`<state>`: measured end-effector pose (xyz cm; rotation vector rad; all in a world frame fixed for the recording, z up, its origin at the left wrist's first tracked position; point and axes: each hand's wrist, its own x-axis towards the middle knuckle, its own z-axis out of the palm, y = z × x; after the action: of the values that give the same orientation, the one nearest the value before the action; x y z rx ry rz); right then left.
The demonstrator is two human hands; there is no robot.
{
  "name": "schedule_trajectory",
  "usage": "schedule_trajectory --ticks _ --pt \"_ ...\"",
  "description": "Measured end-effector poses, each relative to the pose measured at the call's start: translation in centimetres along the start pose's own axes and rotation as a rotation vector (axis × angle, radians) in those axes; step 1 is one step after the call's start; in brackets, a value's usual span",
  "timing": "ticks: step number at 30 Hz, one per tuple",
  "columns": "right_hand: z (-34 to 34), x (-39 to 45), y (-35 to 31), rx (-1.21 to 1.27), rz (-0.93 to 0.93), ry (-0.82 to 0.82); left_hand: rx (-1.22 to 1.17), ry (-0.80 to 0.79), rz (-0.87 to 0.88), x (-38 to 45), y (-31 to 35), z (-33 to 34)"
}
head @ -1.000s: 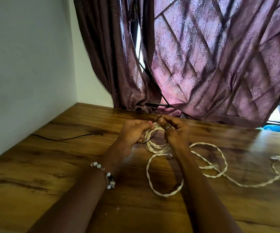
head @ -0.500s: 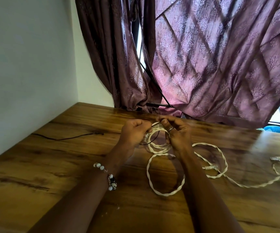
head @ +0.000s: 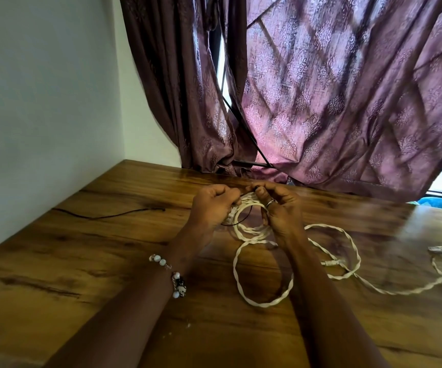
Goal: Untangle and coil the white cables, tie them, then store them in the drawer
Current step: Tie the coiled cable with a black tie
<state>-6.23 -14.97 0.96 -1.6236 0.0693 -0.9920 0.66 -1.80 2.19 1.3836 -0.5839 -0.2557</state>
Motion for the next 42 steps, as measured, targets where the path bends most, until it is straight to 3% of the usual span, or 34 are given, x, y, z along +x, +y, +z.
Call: schedule_trajectory --ticks 25,30,42 --pt "0.2 -0.4 -0.6 0.015 0.002 -0.040 -0.032 -0.015 0.043 0.1 -0.2 0.3" --pt "0.2 -0.3 -0.8 0.025 0.031 -0.112 -0.030 -0.093 0.048 -0.1 -0.1 0.3" --pt "0.5 -0.7 -1.9 -0.052 -0.067 -0.264 0.037 -0.348 0.317 0.5 0.5 -1.3"
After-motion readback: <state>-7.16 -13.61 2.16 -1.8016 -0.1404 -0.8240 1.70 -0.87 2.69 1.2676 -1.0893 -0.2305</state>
